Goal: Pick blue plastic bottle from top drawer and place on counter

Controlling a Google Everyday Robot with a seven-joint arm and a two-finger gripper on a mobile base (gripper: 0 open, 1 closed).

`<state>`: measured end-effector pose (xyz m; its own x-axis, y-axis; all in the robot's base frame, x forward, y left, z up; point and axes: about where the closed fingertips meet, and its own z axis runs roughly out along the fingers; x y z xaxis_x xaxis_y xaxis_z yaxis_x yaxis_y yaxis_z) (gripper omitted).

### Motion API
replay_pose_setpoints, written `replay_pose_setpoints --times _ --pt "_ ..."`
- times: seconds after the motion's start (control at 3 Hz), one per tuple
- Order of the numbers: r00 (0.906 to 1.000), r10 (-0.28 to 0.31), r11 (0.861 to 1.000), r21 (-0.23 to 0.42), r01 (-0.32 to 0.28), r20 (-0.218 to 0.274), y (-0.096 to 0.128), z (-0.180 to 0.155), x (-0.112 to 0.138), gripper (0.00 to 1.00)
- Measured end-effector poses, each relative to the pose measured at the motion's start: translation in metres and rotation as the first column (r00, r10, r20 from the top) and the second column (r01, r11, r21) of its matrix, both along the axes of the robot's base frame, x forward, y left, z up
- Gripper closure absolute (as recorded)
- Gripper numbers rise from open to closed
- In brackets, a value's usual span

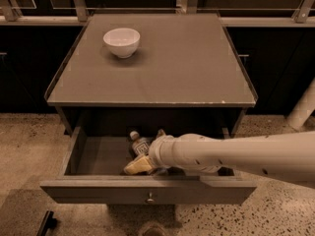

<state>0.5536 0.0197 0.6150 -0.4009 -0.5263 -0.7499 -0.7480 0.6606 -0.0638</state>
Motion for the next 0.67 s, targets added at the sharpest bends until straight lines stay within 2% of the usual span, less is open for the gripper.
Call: replay_pose_setpoints --times 0.33,0.67 --pt "1.0000 0.002 1.000 -0.005 -0.002 -0.001 0.0003 -0.0008 -0.0001 0.19" --pt "1.0000 0.002 1.000 -0.005 -0.002 -0.001 0.0004 -0.0008 -0.0001 0.42"
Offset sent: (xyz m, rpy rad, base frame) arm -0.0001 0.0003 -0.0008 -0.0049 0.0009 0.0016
